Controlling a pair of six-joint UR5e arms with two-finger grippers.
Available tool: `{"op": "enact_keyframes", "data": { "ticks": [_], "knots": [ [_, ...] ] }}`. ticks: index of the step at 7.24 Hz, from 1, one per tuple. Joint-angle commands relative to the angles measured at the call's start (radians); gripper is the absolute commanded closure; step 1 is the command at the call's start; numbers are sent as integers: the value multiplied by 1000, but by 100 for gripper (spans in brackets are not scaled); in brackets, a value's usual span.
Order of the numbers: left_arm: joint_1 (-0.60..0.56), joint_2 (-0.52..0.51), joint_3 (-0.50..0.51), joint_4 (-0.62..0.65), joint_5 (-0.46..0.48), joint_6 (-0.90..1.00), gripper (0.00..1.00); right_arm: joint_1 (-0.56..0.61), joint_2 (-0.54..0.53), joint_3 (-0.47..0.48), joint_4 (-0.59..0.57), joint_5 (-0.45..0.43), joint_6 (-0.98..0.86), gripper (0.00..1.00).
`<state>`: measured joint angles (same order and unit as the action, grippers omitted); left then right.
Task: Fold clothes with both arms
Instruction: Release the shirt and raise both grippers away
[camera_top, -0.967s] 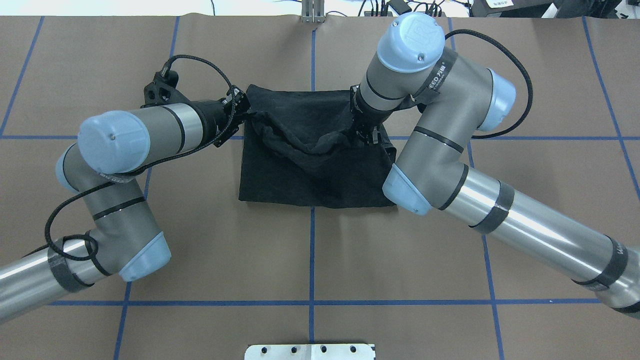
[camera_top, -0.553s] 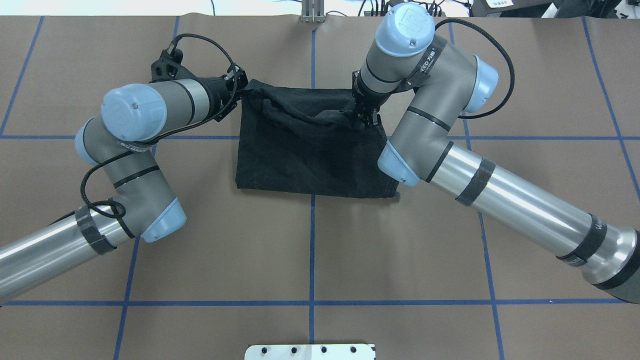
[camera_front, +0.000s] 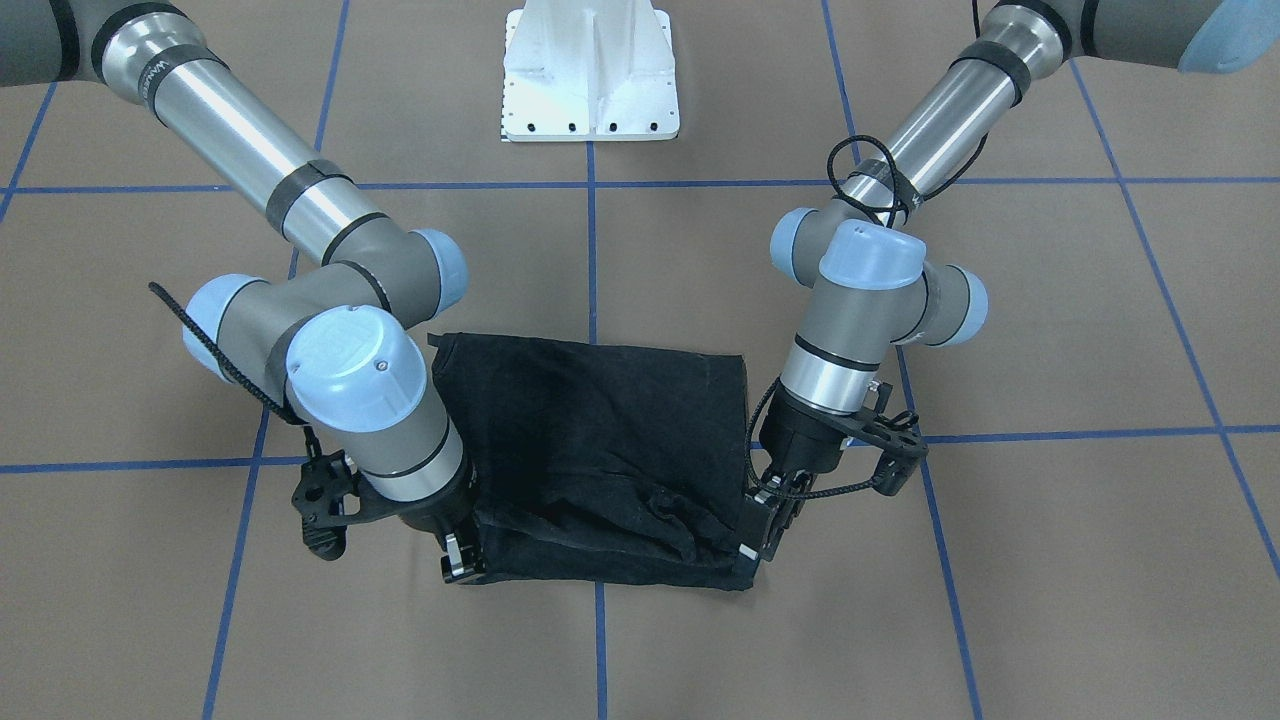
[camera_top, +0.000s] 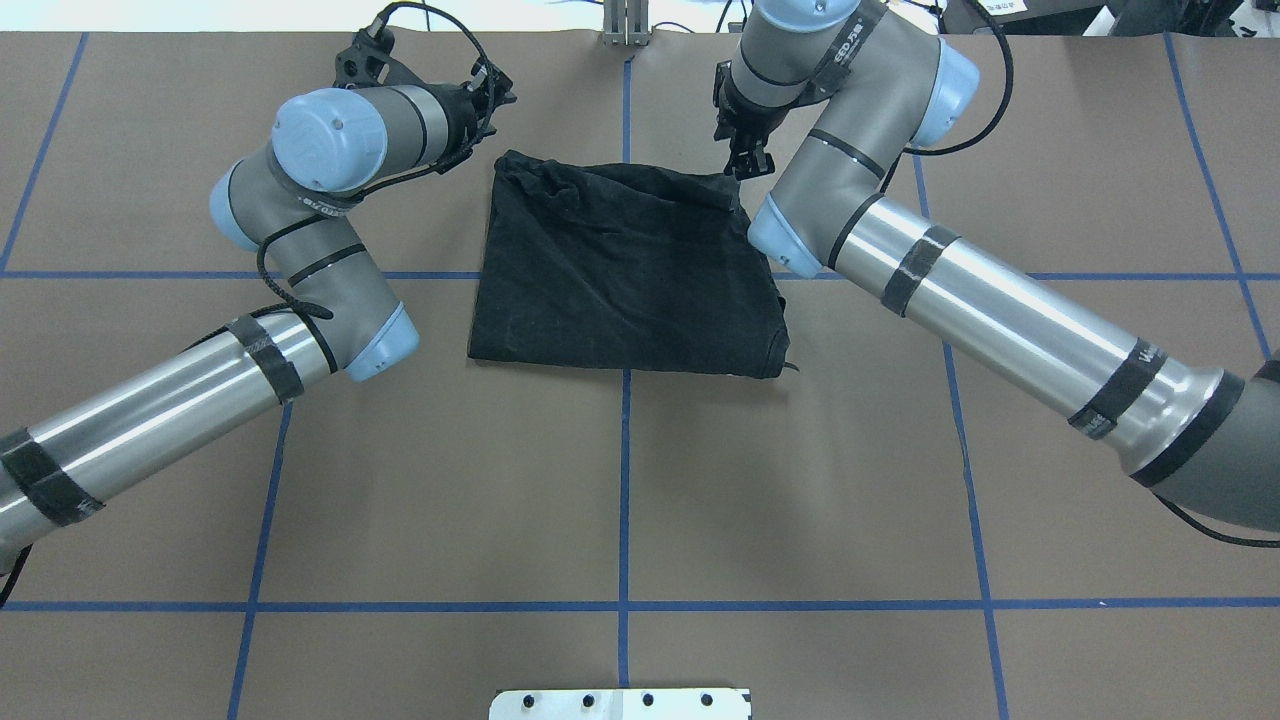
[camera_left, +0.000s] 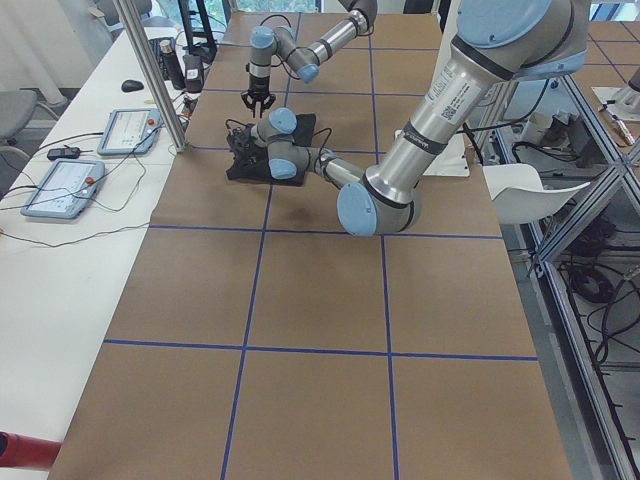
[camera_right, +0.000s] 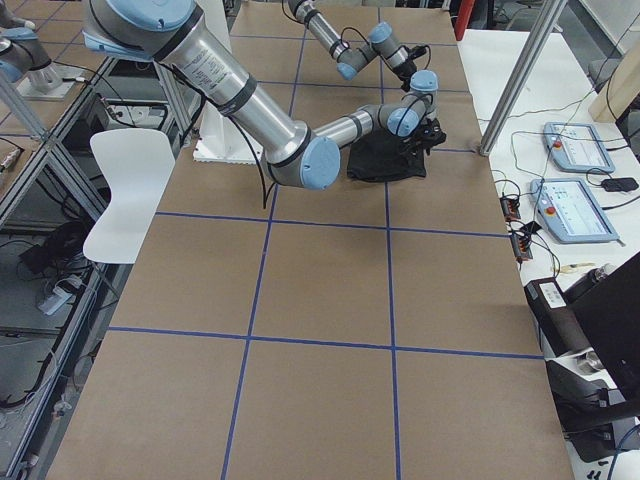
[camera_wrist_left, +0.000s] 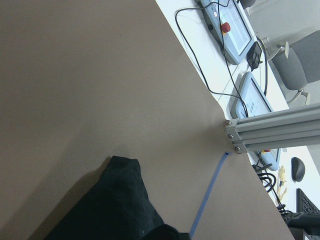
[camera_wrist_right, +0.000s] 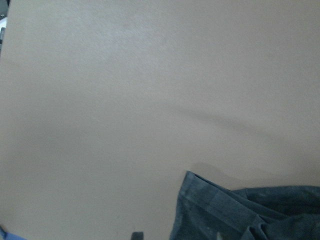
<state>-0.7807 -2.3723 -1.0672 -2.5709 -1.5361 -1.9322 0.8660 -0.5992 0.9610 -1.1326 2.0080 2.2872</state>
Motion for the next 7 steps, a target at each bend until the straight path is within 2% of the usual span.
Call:
{"op": "enact_keyframes", "data": {
  "ticks": [1,3,4,5,7],
  "knots": [
    [-47,-36,18,-5,-78,63,0,42,22,-35,17,77,-23,0],
    [-46,-30,-16,8,-90,74,0,-34,19,21,23,72,-18,0],
    [-49,-28,-26,9,-105,94,0,-62,18,80,10,69,-14,0],
    [-70,-18,-48,11,-190,131,0,-96,9,134,-16,70,-14,0],
    [-147,106,-156,8,-332,175,0,-181,15,144,-42,-27,-31,0]
  ]
}}
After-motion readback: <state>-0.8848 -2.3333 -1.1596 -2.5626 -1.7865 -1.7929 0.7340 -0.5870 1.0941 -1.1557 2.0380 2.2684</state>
